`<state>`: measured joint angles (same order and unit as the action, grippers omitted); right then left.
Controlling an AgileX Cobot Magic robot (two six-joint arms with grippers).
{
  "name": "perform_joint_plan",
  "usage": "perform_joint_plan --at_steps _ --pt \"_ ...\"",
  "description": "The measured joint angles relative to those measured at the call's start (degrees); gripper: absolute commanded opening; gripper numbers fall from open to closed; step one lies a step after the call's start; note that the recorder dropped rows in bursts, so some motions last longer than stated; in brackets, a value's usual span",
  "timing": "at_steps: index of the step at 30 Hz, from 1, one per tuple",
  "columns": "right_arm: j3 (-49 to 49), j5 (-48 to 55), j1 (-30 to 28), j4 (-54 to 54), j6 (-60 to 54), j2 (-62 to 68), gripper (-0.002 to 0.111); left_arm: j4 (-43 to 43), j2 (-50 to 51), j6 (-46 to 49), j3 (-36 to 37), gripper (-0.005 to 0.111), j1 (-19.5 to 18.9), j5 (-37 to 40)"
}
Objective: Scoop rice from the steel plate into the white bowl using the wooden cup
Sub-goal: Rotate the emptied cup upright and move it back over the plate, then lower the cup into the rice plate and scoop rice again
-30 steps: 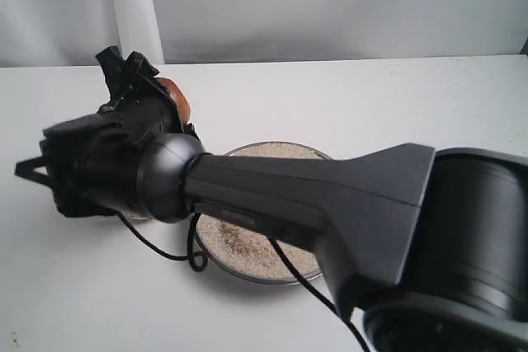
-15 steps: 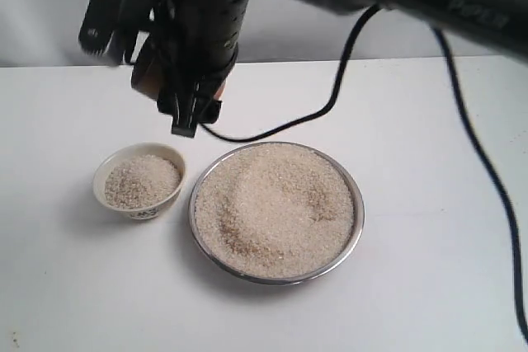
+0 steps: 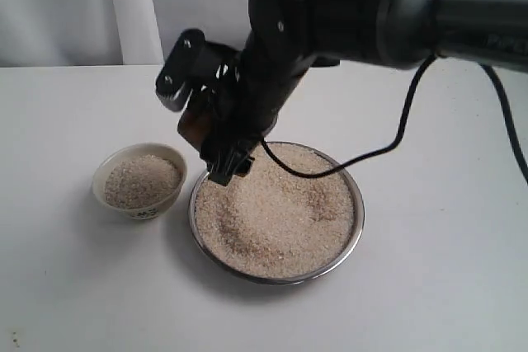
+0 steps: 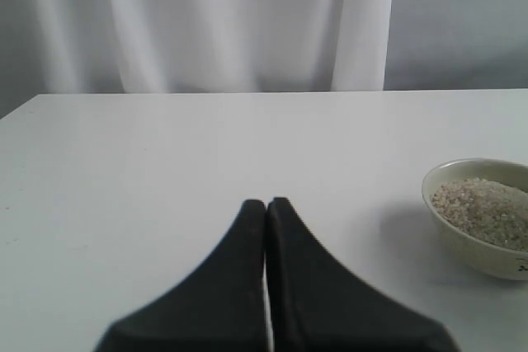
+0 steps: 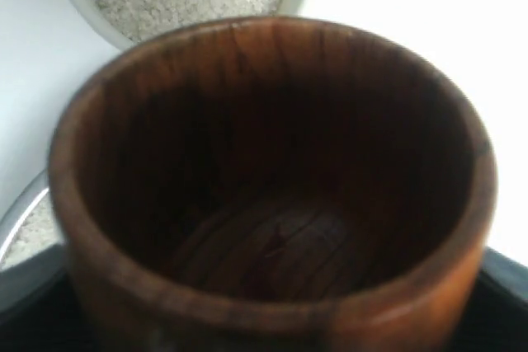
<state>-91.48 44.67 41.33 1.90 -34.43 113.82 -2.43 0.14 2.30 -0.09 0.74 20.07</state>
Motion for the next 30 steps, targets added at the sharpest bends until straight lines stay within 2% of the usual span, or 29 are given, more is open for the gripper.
perform_joint_plan --at_steps 3,6,11,16,22,30 --pt "6.1 -6.63 -0.83 0.0 -0.13 -1.18 0.0 0.0 0.0 0.0 0.0 0.0 0.0 0.0" --pt "10.09 -8.23 -3.52 0.7 -0.13 -4.17 0.0 0.0 0.0 0.0 0.0 0.0 0.0 0.0" --pt "14.05 -2.29 -9.51 -2.33 -0.64 -9.78 0.0 0.0 0.0 0.0 0.0 0.0 0.0 0.0" --pt "14.41 6.29 -10.63 -14.35 3.5 -12.65 0.0 0.0 0.0 0.0 0.0 0.0 0.0 0.0" --pt "14.41 7.3 -7.18 -26.28 9.43 -11.79 0.0 0.0 0.0 0.0 0.0 0.0 0.0 0.0" --pt "14.41 10.82 0.73 -53.71 22.73 0.31 0.0 0.0 0.0 0.0 0.0 0.0 0.0 0.0"
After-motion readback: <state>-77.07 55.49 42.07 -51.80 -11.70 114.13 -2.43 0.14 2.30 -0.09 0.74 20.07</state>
